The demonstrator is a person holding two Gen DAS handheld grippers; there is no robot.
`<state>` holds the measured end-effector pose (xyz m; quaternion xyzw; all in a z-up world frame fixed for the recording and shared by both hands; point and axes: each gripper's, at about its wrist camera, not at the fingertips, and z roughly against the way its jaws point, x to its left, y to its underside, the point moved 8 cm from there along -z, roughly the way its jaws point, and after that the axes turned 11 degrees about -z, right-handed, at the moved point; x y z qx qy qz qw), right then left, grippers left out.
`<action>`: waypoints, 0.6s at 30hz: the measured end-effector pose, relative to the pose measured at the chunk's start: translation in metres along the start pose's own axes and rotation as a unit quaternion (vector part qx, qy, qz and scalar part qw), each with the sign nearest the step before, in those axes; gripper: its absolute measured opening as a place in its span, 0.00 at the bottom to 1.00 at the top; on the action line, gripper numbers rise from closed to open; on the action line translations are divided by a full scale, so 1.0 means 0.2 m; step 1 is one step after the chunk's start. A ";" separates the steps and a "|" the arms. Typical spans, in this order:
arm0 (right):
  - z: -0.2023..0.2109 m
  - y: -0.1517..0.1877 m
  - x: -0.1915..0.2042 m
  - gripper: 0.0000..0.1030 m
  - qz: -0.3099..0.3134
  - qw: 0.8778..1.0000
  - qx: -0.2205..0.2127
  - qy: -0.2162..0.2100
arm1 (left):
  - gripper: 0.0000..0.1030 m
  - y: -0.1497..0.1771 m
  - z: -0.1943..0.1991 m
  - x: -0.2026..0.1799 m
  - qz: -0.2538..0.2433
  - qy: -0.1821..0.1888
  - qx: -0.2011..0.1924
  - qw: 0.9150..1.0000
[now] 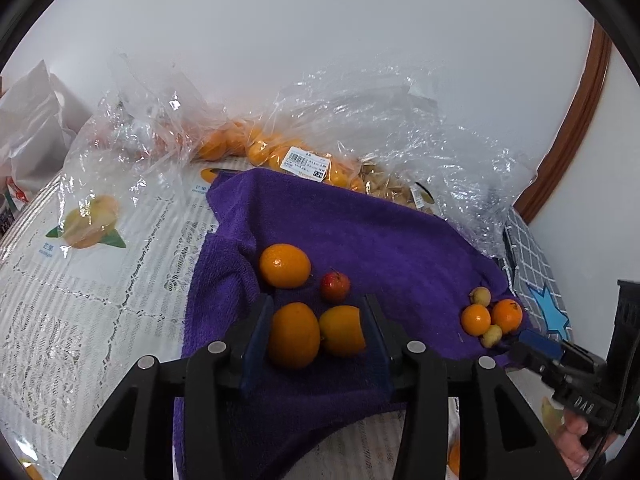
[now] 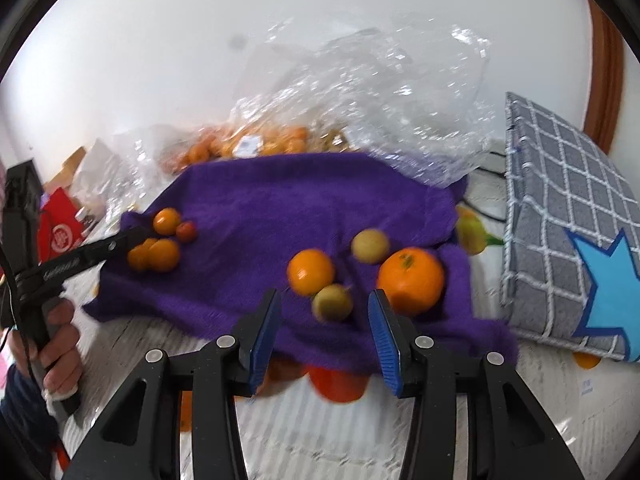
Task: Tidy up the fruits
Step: 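Open the right gripper to drop the yellow-green fruit while the left releases its orange, then grasp a large orange with the right gripper while the left grasps another orange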
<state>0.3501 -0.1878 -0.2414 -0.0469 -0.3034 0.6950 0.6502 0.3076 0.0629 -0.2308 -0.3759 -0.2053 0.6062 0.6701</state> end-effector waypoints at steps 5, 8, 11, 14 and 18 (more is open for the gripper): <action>0.06 0.06 0.06 0.44 0.030 0.999 -0.012 -0.015 | 0.43 0.00 0.04 0.00 0.000 -0.004 -0.012 1.000; 0.08 0.10 0.09 0.44 0.027 0.999 0.002 -0.044 | 0.43 0.01 0.07 -0.02 -0.004 -0.008 -0.018 1.000; 0.05 0.15 0.14 0.44 0.038 0.998 0.023 -0.047 | 0.43 0.03 0.10 -0.03 -0.012 -0.008 -0.019 1.000; 0.01 0.19 0.17 0.44 0.048 0.997 0.040 -0.040 | 0.43 0.06 0.11 -0.03 -0.015 -0.001 -0.011 1.000; -0.02 0.22 0.21 0.45 0.053 0.996 0.054 -0.044 | 0.43 0.08 0.15 -0.03 -0.019 -0.008 -0.013 1.000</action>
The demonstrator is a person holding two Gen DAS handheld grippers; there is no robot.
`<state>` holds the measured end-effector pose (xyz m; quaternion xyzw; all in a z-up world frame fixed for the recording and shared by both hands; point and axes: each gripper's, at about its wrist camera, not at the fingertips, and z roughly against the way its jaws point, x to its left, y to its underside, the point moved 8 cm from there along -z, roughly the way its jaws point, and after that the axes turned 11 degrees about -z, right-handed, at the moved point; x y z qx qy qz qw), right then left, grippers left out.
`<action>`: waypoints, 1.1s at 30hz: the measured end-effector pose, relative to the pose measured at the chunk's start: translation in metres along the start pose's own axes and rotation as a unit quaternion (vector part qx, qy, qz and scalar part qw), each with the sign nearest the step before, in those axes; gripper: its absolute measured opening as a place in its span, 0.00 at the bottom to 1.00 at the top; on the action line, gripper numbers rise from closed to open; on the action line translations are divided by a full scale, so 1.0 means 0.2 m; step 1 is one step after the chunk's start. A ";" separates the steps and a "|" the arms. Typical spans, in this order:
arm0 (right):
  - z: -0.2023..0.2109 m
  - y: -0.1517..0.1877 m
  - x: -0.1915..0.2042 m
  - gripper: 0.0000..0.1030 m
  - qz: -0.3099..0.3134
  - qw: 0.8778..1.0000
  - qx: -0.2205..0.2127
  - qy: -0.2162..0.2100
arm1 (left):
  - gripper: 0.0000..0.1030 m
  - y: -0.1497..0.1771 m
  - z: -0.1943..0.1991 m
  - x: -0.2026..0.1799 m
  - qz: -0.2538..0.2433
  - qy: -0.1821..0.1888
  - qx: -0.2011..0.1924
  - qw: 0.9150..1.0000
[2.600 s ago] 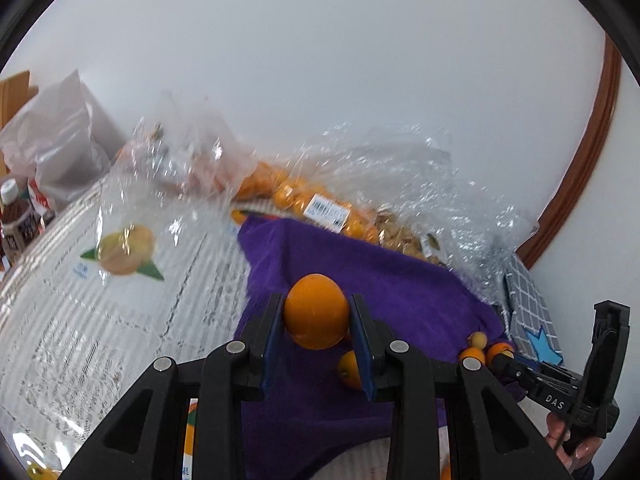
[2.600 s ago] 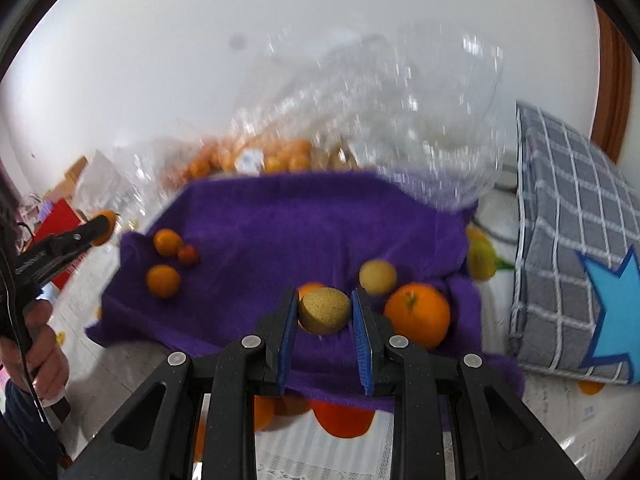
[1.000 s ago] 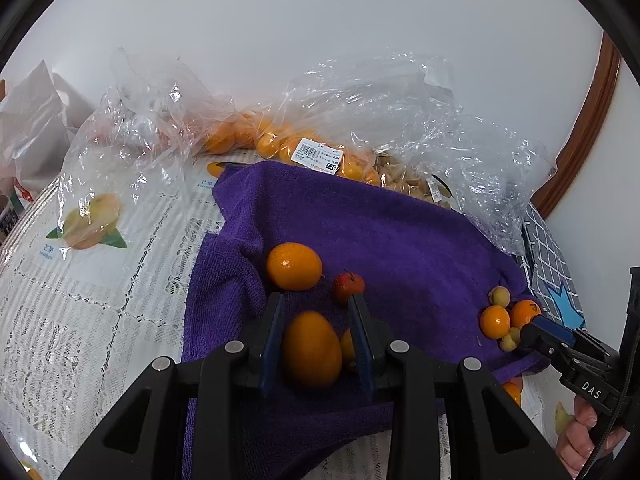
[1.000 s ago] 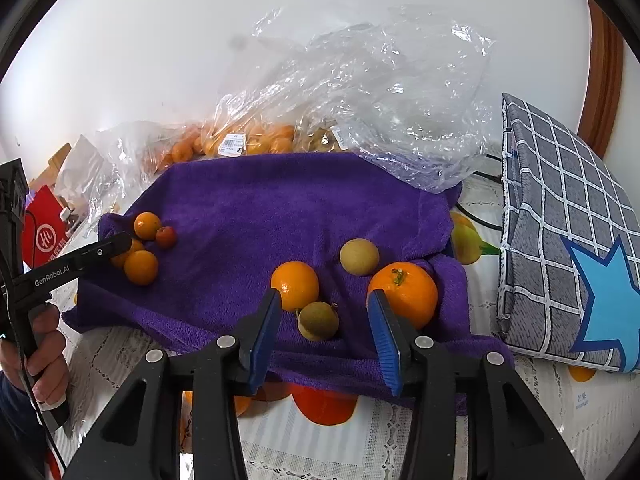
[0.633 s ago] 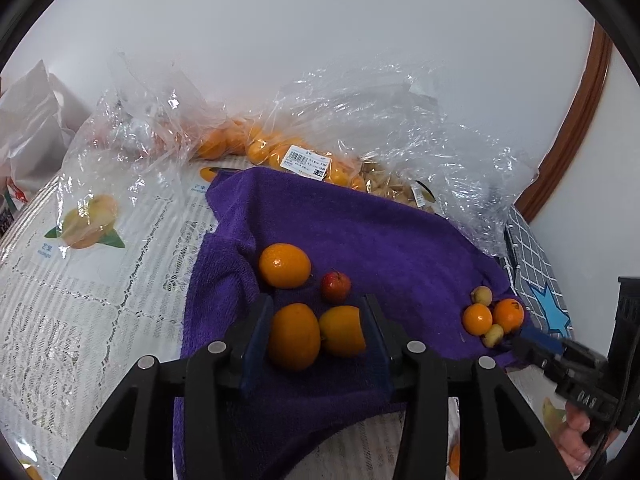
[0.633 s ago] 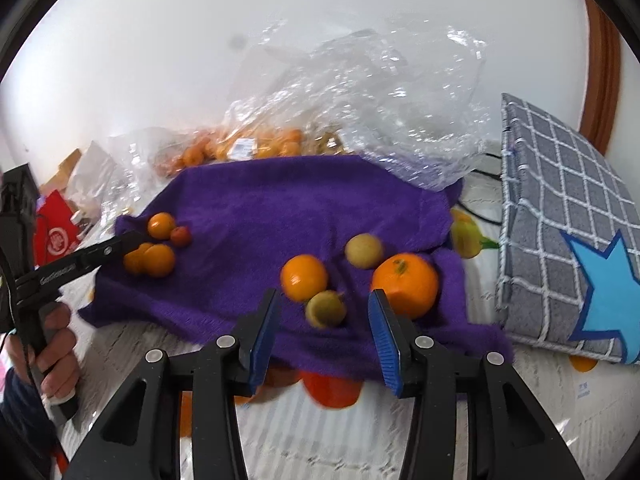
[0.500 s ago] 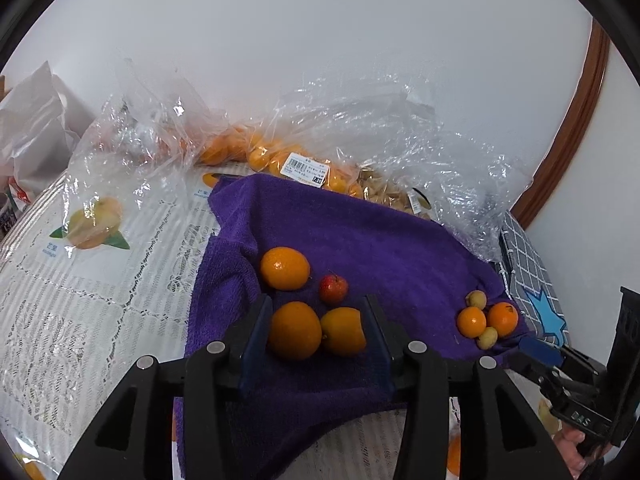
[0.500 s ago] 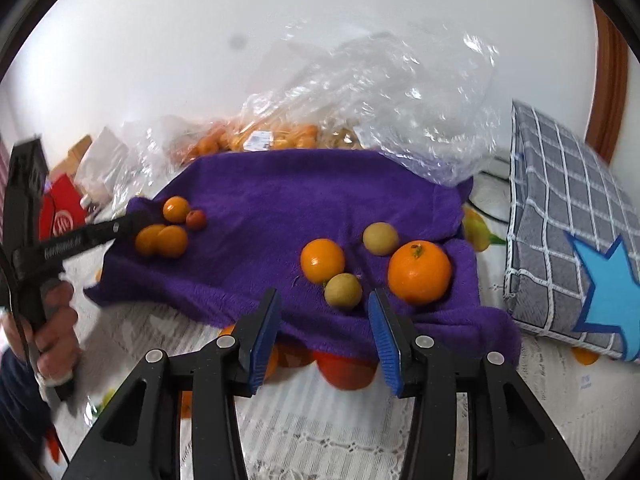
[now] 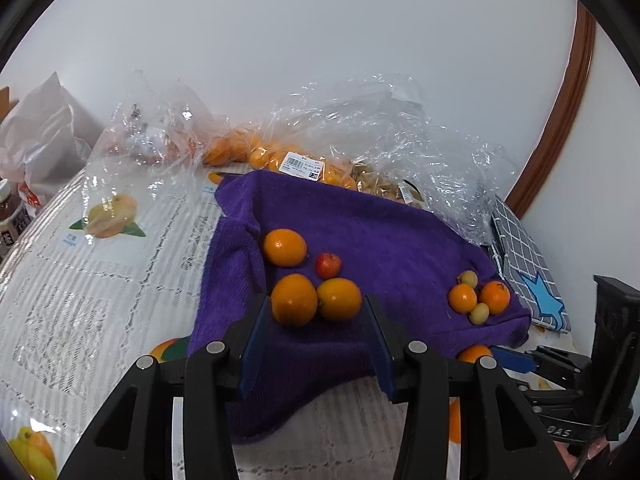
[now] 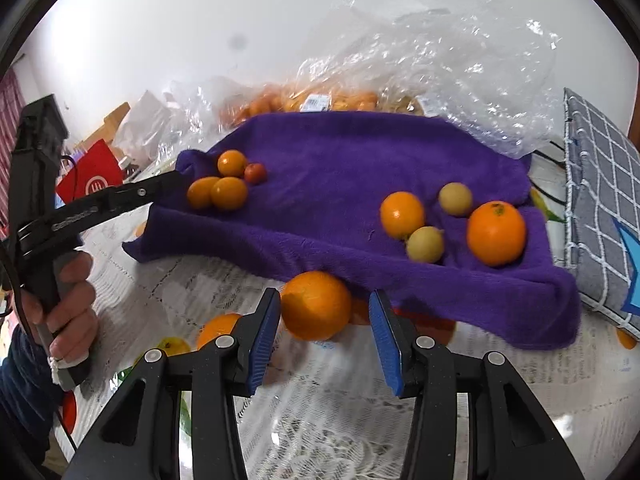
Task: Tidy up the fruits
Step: 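Grasp a large orange with the right gripper while the left grasps another orange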
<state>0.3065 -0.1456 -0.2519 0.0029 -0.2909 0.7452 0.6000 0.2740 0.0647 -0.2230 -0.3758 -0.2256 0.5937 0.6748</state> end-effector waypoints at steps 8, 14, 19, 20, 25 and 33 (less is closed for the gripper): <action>-0.08 0.02 -0.01 0.39 -0.013 0.999 0.029 0.013 | 0.43 0.03 0.04 0.01 0.000 -0.006 0.000 1.000; 0.02 0.01 -0.08 0.39 -0.017 0.999 -0.008 0.030 | 0.44 0.08 0.07 -0.02 -0.003 0.002 0.004 1.000; 0.15 0.02 -0.26 0.39 -0.057 0.996 -0.042 0.058 | 0.44 0.11 0.09 -0.09 -0.019 0.022 0.011 1.000; 0.17 0.03 -0.29 0.39 -0.061 0.995 -0.045 0.068 | 0.44 0.13 0.09 -0.11 -0.024 0.031 0.015 0.999; 0.26 0.08 -0.42 0.39 -0.079 0.991 -0.053 0.090 | 0.44 0.21 0.07 -0.27 -0.041 0.084 0.050 0.994; 0.34 0.15 -0.48 0.39 -0.068 0.990 -0.063 0.104 | 0.47 0.28 0.07 -0.55 -0.076 0.141 0.073 0.984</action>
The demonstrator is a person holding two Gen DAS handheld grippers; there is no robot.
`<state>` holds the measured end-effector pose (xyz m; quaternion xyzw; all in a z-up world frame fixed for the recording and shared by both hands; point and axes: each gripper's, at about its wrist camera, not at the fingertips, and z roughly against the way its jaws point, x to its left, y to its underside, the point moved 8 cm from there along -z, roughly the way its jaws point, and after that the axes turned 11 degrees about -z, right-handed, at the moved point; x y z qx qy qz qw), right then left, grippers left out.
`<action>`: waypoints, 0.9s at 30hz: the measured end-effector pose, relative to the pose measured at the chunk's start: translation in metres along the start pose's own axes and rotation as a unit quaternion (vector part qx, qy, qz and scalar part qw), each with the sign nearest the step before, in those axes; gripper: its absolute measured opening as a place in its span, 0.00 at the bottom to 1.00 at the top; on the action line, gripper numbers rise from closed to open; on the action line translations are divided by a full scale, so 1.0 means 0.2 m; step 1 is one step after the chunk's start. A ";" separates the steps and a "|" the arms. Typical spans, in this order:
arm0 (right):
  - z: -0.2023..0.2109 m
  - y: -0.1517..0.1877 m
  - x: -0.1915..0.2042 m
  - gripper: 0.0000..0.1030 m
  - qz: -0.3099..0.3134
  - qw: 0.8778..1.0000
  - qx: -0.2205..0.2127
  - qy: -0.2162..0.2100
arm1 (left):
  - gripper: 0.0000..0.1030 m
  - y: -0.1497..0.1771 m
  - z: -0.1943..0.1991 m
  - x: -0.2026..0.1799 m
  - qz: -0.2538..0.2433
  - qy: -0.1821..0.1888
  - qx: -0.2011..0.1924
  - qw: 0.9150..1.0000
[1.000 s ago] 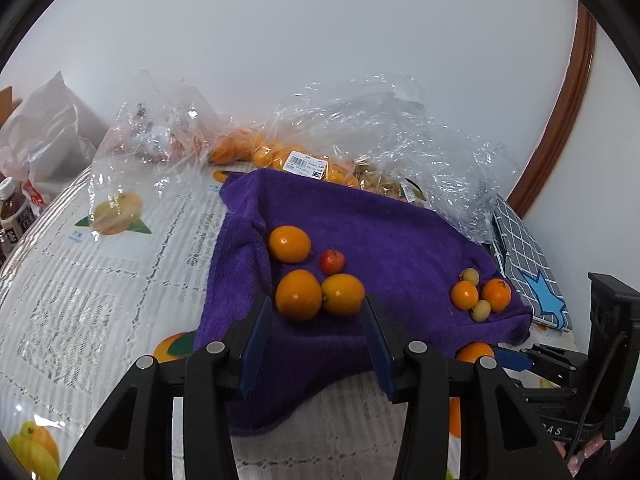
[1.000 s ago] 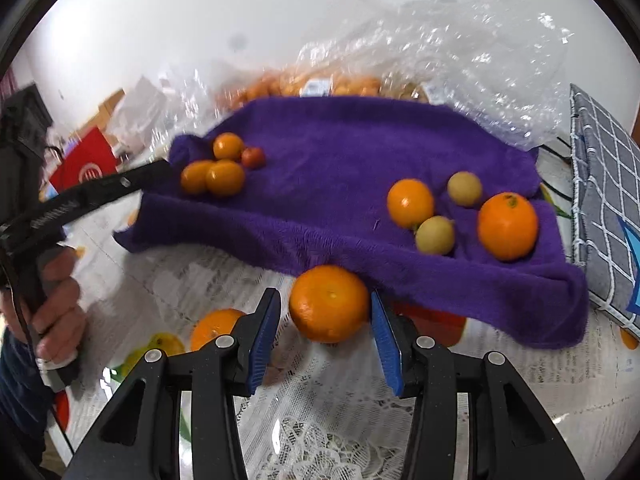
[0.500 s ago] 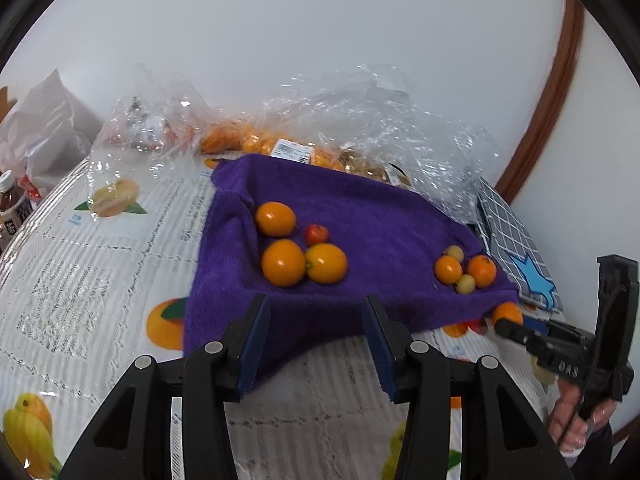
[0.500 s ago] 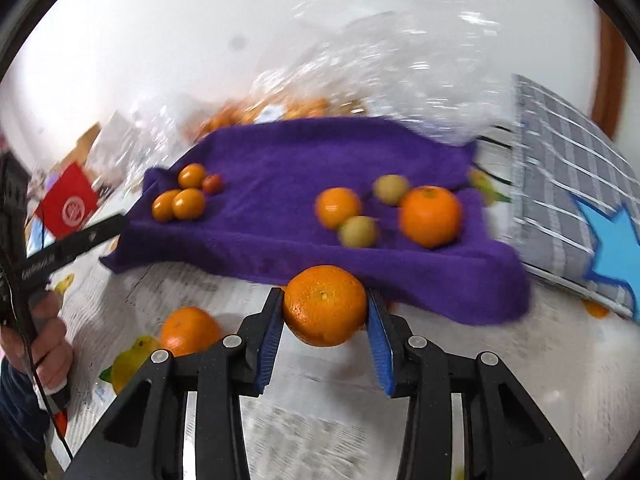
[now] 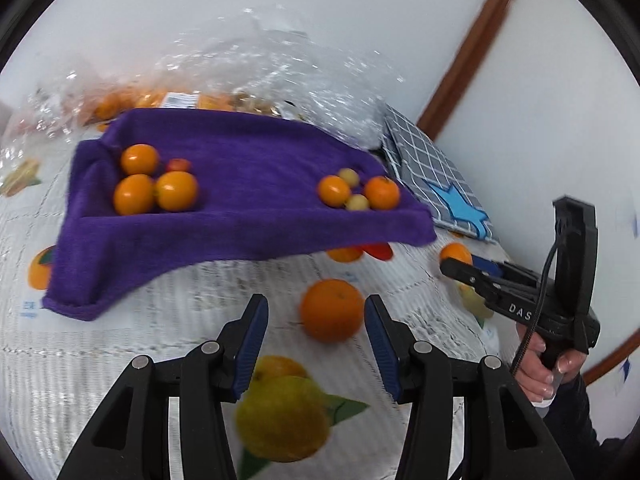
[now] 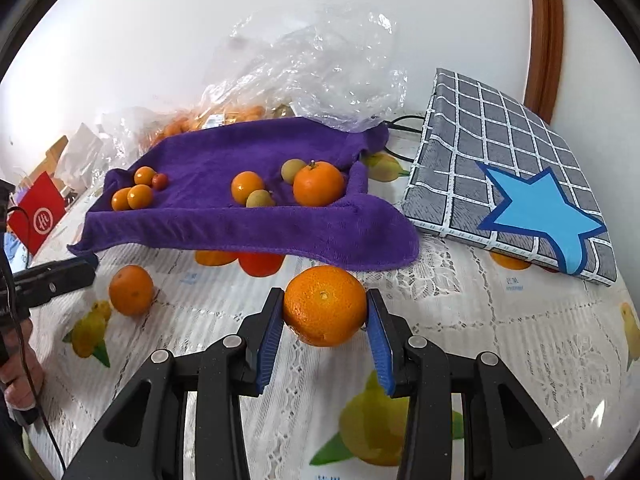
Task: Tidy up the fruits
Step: 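Grasp a large orange with the right gripper while the left grasps another orange, then lift both oranges and carry them over the purple towel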
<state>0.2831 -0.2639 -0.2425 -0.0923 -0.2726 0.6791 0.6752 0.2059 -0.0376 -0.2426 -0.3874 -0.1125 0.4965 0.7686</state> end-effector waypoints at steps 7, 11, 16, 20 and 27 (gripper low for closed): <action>0.02 0.01 -0.05 0.39 -0.010 1.000 0.001 0.011 | 0.47 0.01 -0.07 -0.05 -0.006 0.002 0.024 1.000; 0.02 0.02 -0.08 0.39 -0.018 1.000 0.005 0.010 | 0.47 0.01 -0.11 -0.06 -0.009 -0.011 0.039 0.999; 0.03 0.01 -0.12 0.39 -0.041 0.999 0.001 0.004 | 0.38 0.02 -0.12 -0.07 -0.012 -0.011 0.040 0.999; 0.02 0.02 -0.11 0.39 -0.037 0.999 0.008 0.001 | 0.38 0.00 -0.08 -0.05 0.007 0.008 0.014 1.000; 0.02 0.02 -0.09 0.39 -0.032 0.999 0.008 -0.008 | 0.38 -0.02 -0.04 -0.02 0.019 -0.003 -0.008 1.000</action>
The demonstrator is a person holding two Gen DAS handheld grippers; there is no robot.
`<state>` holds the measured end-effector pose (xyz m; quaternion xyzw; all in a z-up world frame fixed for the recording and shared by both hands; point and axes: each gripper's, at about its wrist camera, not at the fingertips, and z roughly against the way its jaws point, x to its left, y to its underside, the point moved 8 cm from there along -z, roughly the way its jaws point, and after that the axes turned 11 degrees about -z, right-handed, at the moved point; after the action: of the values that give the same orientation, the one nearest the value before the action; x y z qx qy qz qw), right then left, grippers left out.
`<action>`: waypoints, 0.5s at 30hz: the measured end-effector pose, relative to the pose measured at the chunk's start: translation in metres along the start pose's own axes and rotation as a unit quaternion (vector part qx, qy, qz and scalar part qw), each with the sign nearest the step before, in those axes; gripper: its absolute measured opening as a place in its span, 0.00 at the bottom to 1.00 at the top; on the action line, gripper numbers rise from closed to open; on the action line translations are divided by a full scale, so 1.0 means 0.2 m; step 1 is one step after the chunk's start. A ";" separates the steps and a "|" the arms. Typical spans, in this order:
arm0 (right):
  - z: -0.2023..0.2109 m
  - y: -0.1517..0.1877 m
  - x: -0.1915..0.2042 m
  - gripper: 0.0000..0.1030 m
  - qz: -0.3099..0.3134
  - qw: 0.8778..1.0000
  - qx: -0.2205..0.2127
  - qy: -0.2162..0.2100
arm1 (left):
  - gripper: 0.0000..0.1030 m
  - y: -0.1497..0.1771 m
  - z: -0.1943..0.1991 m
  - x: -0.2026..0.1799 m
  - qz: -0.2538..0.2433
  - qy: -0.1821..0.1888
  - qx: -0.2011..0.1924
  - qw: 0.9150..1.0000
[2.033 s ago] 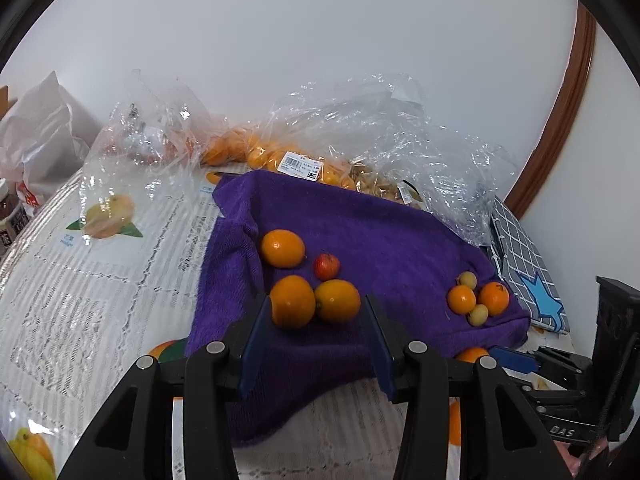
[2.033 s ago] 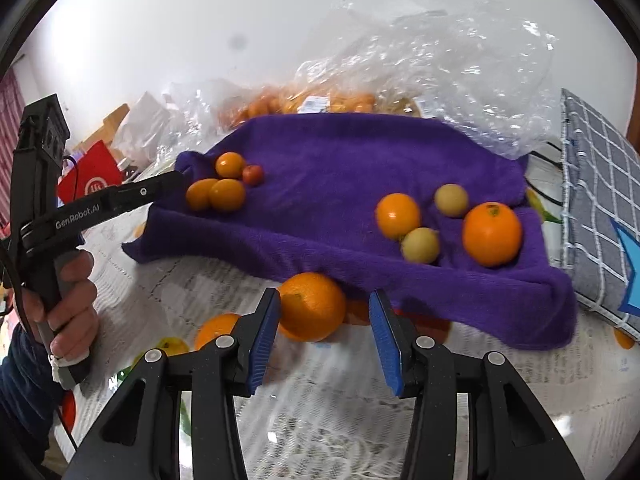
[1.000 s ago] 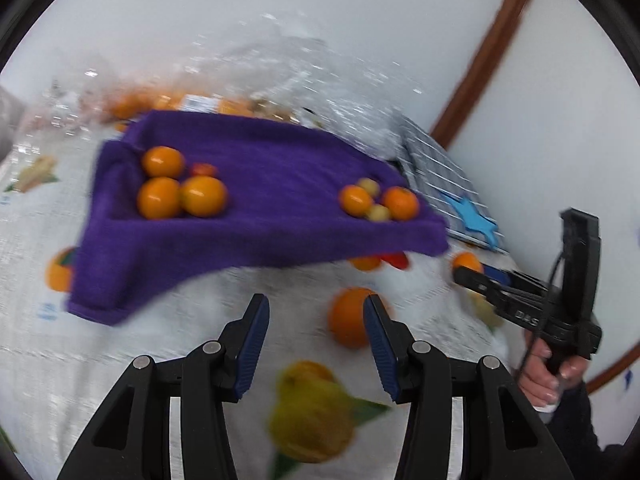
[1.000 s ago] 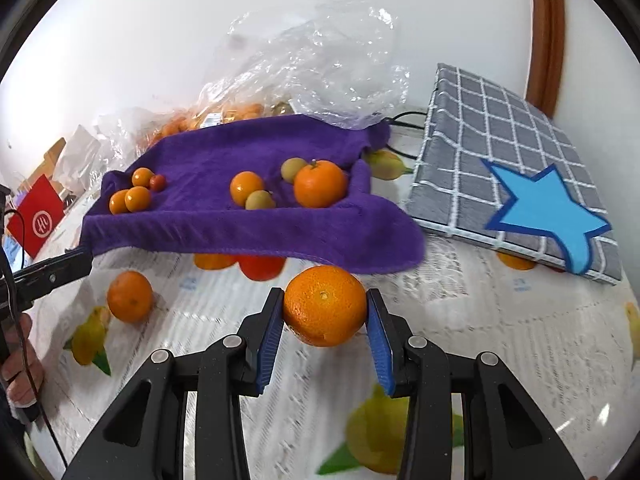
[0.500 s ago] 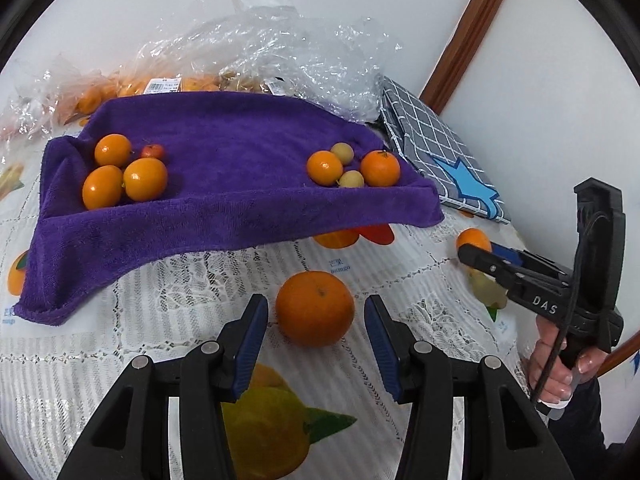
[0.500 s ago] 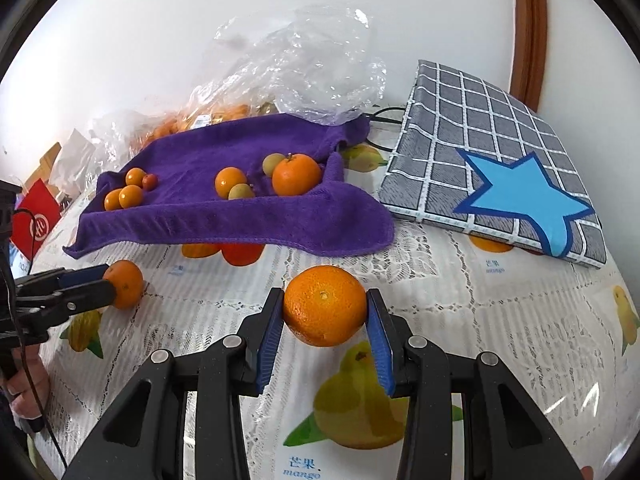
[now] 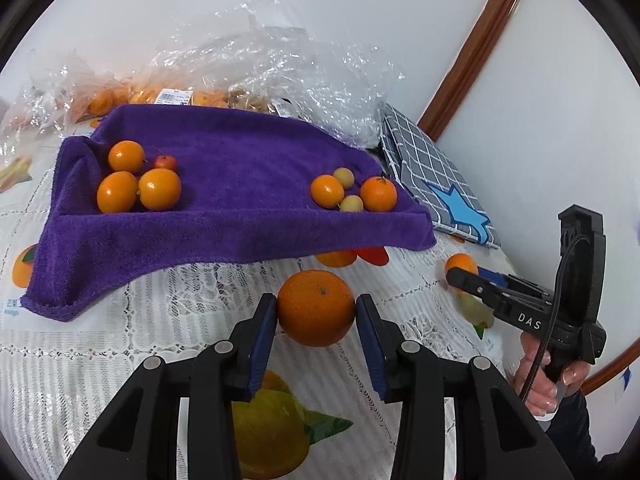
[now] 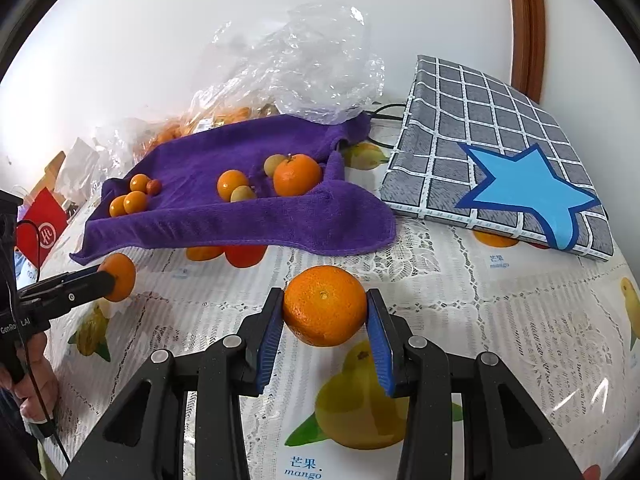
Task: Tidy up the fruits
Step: 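Lift both oranges and carry them over the purple towel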
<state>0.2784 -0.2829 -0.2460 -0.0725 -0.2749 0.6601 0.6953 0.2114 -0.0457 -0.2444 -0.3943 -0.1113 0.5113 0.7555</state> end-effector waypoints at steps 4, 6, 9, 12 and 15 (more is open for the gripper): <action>0.00 0.00 -0.01 0.39 -0.004 1.000 -0.002 -0.002 | 0.38 -0.02 0.02 0.03 0.012 -0.001 -0.014 1.000; 0.00 0.00 0.00 0.39 -0.004 1.000 -0.002 -0.007 | 0.38 -0.03 0.05 0.05 0.021 0.000 -0.026 0.999; 0.01 0.00 0.01 0.39 0.000 1.000 0.000 -0.015 | 0.38 -0.02 0.07 0.09 0.037 -0.003 -0.029 0.999; 0.00 0.00 0.02 0.39 -0.009 1.000 0.012 -0.028 | 0.38 -0.01 0.11 0.13 0.052 -0.006 -0.033 0.998; 0.01 -0.01 0.04 0.39 -0.018 0.999 0.020 -0.044 | 0.38 -0.03 0.18 0.19 0.048 -0.030 -0.038 0.998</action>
<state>0.2786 -0.2766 -0.2410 -0.0245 -0.2937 0.6556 0.6953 0.2111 0.0043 -0.2253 -0.4118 -0.1343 0.5538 0.7111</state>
